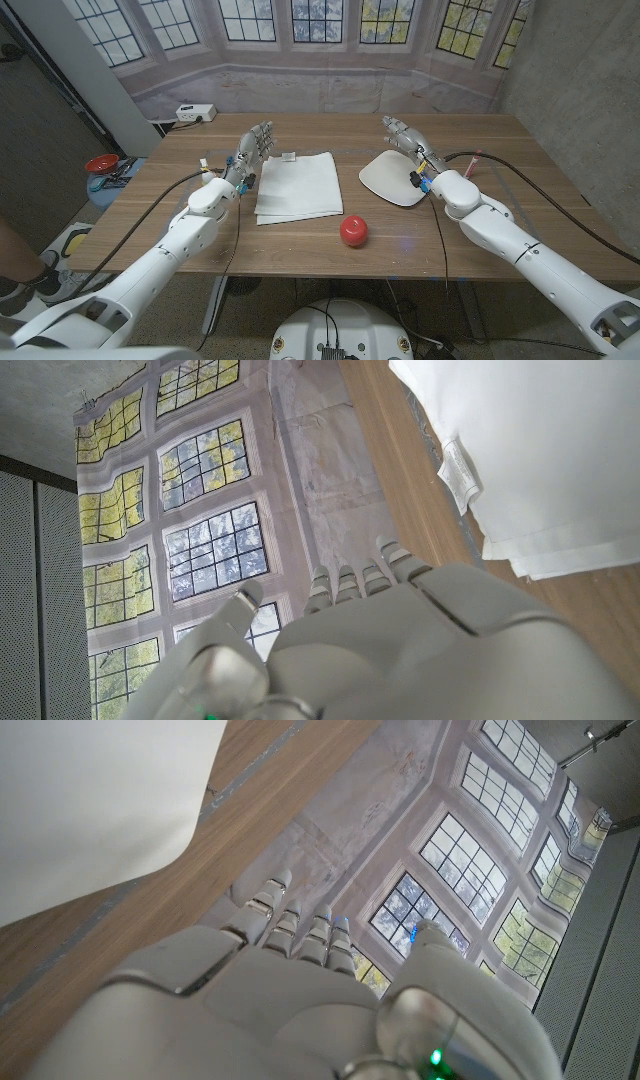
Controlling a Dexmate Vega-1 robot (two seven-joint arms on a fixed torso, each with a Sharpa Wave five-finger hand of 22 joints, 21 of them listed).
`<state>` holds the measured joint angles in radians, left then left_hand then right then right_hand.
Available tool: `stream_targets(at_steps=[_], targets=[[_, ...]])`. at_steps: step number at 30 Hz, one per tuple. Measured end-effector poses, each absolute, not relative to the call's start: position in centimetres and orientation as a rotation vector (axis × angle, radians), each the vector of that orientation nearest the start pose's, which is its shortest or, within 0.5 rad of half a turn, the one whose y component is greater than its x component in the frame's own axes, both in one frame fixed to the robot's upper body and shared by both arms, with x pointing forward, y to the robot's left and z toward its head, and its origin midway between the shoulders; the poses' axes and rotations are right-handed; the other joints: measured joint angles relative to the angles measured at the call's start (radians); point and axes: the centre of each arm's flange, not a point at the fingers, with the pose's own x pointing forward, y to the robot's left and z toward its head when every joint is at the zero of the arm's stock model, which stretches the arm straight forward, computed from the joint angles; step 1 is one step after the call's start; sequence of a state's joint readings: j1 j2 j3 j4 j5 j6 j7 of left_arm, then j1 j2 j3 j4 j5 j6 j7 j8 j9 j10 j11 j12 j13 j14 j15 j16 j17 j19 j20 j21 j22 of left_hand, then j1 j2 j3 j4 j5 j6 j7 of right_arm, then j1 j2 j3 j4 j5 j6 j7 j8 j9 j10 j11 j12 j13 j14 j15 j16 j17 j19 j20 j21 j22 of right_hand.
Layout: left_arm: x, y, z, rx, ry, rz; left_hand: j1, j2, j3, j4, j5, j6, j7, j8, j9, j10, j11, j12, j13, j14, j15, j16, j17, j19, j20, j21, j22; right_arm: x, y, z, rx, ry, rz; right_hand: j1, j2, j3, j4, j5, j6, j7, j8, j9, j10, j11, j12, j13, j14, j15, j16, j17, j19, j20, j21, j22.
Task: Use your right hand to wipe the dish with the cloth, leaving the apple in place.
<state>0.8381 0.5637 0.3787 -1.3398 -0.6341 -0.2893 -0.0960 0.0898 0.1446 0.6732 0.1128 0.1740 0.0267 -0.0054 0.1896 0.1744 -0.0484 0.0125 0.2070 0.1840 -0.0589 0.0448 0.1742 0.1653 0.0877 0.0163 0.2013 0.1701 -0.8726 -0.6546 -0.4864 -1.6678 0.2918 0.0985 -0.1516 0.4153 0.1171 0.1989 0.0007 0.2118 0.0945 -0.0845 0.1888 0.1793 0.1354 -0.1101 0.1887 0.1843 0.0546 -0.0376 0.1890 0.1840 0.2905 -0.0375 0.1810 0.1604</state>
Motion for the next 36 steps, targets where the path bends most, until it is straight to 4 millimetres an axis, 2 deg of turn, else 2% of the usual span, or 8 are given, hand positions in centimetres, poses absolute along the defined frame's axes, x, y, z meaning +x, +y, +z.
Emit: stream_targets(at_steps=[8, 13, 24, 27, 36], targets=[[64.0, 29.1, -1.3, 0.050, -0.620, -0.285, 0.003, 0.003, 0.000, 0.000, 0.000, 0.000, 0.000, 0.000, 0.000, 0.000, 0.000, 0.000, 0.000, 0.000, 0.000, 0.000, 0.000, 0.000, 0.000, 0.000, 0.000, 58.8, -19.8, 1.9, -0.482, -0.700, 0.247, 0.033, -0.025, 0.003, -0.042, -0.009, -0.005, -0.005, 0.000, 0.000, -0.007, -0.013, 0.000, 0.000, 0.000, 0.000, 0.000, -0.003, -0.011, -0.004, 0.000, 0.000], [63.6, 29.4, -1.2, 0.060, -0.621, -0.292, 0.004, 0.004, 0.000, 0.000, 0.000, 0.000, 0.000, -0.005, 0.000, 0.000, 0.000, 0.000, 0.000, 0.000, 0.000, 0.000, 0.000, 0.000, 0.000, 0.000, 0.000, 58.7, -19.1, 1.9, -0.578, -0.684, 0.242, 0.046, -0.027, 0.004, -0.056, -0.012, -0.017, -0.015, -0.004, 0.000, -0.016, -0.017, -0.004, 0.000, -0.015, 0.001, 0.000, -0.003, -0.031, -0.003, -0.004, 0.000], [63.1, 29.7, -1.0, 0.081, -0.623, -0.313, 0.004, 0.004, 0.004, -0.004, 0.000, -0.009, -0.009, -0.009, 0.000, 0.000, 0.000, 0.000, 0.000, -0.004, 0.004, 0.000, 0.000, 0.000, 0.000, -0.006, 0.000, 57.9, -17.5, 2.4, -0.730, -0.673, 0.252, 0.046, -0.027, -0.003, -0.066, -0.016, -0.049, -0.002, -0.009, 0.000, -0.040, -0.006, -0.008, 0.000, -0.033, 0.004, 0.000, 0.000, -0.061, -0.003, -0.004, 0.005], [62.9, 29.8, -0.9, 0.088, -0.625, -0.314, 0.004, 0.004, 0.004, -0.004, 0.000, -0.009, -0.009, -0.009, 0.000, 0.000, 0.000, -0.004, 0.000, -0.006, 0.005, 0.000, 0.000, 0.000, 0.000, -0.006, 0.000, 57.7, -17.2, 2.5, -0.766, -0.671, 0.256, 0.046, -0.027, -0.004, -0.075, -0.016, -0.054, 0.001, -0.009, 0.000, -0.051, -0.006, -0.008, 0.000, -0.043, 0.005, 0.000, 0.000, -0.074, -0.002, -0.008, 0.005], [62.1, 30.2, -0.9, 0.102, -0.631, -0.304, 0.004, 0.004, 0.004, -0.004, 0.000, -0.011, -0.007, -0.009, 0.000, 0.000, 0.000, -0.004, 0.000, -0.006, 0.005, 0.000, 0.000, -0.006, 0.005, -0.006, 0.000, 57.3, -16.4, 2.6, -0.854, -0.654, 0.272, 0.046, -0.027, -0.007, -0.078, -0.016, -0.089, 0.000, -0.009, 0.000, -0.079, 0.000, -0.012, 0.000, -0.069, 0.004, -0.004, 0.000, -0.106, -0.002, -0.008, 0.005]])
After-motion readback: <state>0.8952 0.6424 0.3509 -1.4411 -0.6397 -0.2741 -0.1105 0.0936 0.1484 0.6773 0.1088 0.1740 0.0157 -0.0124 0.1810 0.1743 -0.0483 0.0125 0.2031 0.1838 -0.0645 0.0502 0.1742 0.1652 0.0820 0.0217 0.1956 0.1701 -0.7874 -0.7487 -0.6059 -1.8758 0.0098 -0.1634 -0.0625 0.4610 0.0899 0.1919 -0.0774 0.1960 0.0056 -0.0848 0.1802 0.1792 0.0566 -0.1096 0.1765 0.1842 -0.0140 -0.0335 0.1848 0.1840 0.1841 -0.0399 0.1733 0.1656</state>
